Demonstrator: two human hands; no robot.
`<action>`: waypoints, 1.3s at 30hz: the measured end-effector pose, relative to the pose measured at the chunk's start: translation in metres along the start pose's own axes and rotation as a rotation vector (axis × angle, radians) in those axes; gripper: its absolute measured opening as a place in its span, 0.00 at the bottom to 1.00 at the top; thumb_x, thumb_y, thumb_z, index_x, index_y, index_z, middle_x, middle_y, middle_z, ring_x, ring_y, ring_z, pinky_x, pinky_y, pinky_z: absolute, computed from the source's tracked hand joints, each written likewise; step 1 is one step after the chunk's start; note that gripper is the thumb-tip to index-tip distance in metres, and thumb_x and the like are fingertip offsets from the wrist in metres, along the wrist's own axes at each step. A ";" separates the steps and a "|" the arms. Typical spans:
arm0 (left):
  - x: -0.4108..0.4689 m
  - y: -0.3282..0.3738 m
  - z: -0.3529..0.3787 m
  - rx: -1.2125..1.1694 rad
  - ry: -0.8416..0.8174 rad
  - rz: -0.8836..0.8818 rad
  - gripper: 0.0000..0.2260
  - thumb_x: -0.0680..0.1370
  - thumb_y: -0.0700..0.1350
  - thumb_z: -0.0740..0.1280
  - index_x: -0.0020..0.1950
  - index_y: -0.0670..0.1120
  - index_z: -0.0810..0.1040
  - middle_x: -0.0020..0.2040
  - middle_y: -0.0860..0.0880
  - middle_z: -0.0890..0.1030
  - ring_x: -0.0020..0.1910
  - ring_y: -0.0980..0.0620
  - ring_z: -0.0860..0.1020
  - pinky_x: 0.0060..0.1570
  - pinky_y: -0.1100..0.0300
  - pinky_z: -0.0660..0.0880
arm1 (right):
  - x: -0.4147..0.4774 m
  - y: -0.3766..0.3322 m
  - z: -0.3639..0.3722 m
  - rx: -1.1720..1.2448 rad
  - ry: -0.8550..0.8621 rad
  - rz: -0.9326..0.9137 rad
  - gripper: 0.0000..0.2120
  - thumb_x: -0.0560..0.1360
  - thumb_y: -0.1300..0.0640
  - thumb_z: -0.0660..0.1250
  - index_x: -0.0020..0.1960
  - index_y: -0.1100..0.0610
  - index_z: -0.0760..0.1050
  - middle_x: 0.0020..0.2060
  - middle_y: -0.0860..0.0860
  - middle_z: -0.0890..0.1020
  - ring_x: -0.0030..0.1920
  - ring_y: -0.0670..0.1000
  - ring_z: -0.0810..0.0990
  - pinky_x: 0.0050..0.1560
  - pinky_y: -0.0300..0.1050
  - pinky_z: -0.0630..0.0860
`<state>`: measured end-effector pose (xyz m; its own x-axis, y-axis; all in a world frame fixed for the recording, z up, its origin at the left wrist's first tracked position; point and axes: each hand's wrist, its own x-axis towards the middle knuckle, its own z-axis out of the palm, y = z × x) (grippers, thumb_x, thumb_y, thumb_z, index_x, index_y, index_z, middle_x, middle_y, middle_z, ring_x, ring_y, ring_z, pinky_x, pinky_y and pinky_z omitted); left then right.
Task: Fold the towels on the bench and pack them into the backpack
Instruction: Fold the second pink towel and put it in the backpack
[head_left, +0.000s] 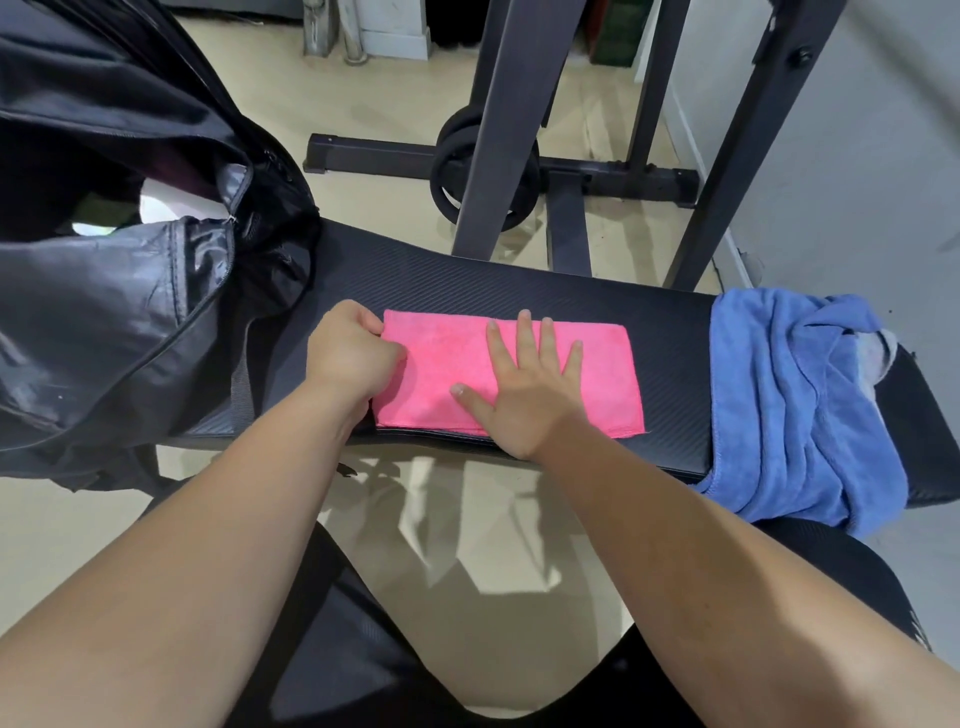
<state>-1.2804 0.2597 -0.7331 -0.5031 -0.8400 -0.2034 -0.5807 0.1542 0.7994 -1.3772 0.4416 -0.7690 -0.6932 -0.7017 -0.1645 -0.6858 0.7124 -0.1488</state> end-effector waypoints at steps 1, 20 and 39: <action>-0.003 0.000 -0.001 -0.078 0.004 -0.002 0.13 0.69 0.36 0.73 0.42 0.50 0.72 0.40 0.50 0.78 0.39 0.49 0.76 0.39 0.51 0.74 | -0.002 -0.001 0.000 0.003 0.001 0.007 0.44 0.74 0.23 0.39 0.82 0.46 0.36 0.80 0.56 0.35 0.79 0.60 0.31 0.74 0.70 0.33; -0.078 0.127 0.099 -0.036 -0.189 0.638 0.14 0.75 0.40 0.69 0.38 0.48 0.64 0.35 0.45 0.78 0.32 0.50 0.73 0.38 0.52 0.74 | -0.031 0.105 -0.051 1.310 0.355 0.535 0.13 0.84 0.45 0.57 0.49 0.50 0.75 0.46 0.54 0.84 0.45 0.53 0.83 0.52 0.52 0.79; -0.086 0.068 0.109 0.593 -0.151 0.721 0.29 0.78 0.60 0.61 0.75 0.47 0.68 0.79 0.45 0.64 0.77 0.41 0.62 0.74 0.38 0.59 | -0.035 0.113 -0.032 1.160 0.433 0.295 0.14 0.73 0.63 0.68 0.48 0.43 0.76 0.36 0.53 0.81 0.34 0.46 0.76 0.40 0.44 0.76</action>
<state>-1.3458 0.3992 -0.7229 -0.9213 -0.3686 0.1236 -0.3067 0.8844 0.3518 -1.4377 0.5465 -0.7492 -0.9514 -0.3057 -0.0385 -0.0504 0.2778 -0.9593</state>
